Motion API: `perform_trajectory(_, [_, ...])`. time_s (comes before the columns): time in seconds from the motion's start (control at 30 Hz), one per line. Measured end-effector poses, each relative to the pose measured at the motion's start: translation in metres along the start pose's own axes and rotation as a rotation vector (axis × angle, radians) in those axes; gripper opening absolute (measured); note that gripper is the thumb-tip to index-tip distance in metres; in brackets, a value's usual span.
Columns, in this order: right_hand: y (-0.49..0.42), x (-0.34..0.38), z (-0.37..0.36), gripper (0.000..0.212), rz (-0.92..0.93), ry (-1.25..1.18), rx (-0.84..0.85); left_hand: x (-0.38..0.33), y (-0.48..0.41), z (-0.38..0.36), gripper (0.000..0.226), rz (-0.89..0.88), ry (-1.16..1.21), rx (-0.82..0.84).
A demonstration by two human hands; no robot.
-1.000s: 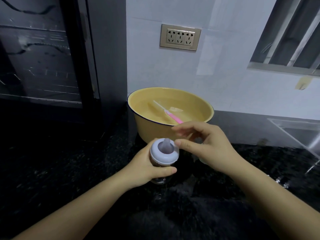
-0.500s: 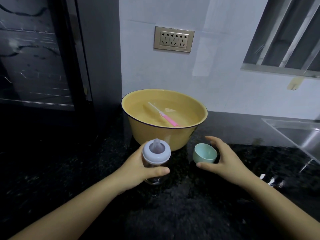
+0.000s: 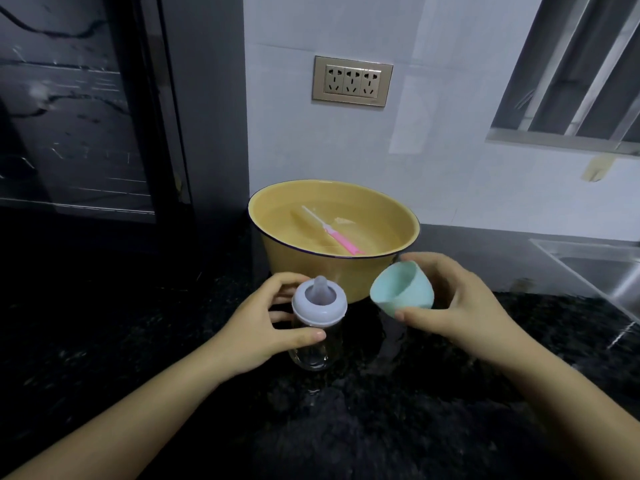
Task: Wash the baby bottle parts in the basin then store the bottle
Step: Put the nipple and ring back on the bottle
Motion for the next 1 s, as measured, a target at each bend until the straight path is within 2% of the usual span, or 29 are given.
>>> perform_trajectory(0.13, [-0.005, 0.032, -0.023, 0.069, 0.06, 0.137, 0.19, -0.005, 0.001, 0.002, 0.063, -0.017, -0.031, -0.01])
perform_trajectory(0.2, [-0.011, 0.044, -0.034, 0.064, 0.071, 0.203, 0.244, -0.006, 0.002, 0.003, 0.062, -0.017, -0.028, -0.032])
perform_trajectory(0.37, [-0.028, 0.069, -0.048, 0.051, 0.157, 0.287, 0.24, -0.007, 0.003, 0.005, 0.063, -0.025, -0.031, -0.051])
perform_trajectory(0.67, [-0.039, 0.075, -0.081, 0.069, 0.156, 0.347, 0.405, -0.003, 0.003, 0.005, 0.068, -0.003, -0.015, -0.052])
perform_trajectory(0.83, [-0.037, 0.072, -0.084, 0.052, 0.153, 0.288, 0.41, -0.001, 0.003, 0.006, 0.071, 0.004, 0.012, -0.061])
perform_trajectory(1.0, [-0.031, 0.071, -0.085, 0.048, 0.196, 0.292, 0.402, 0.001, 0.002, 0.006, 0.072, 0.007, 0.02, -0.063])
Point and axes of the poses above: each hand's wrist, its own y-axis away from the middle knuckle, its own z-axis out of the back of the hand, x = y × z, the point moved 8 cm from there along -y, towards the middle knuckle, and after that the axes turned 10 degrees about -y, right-handed, at the moved point
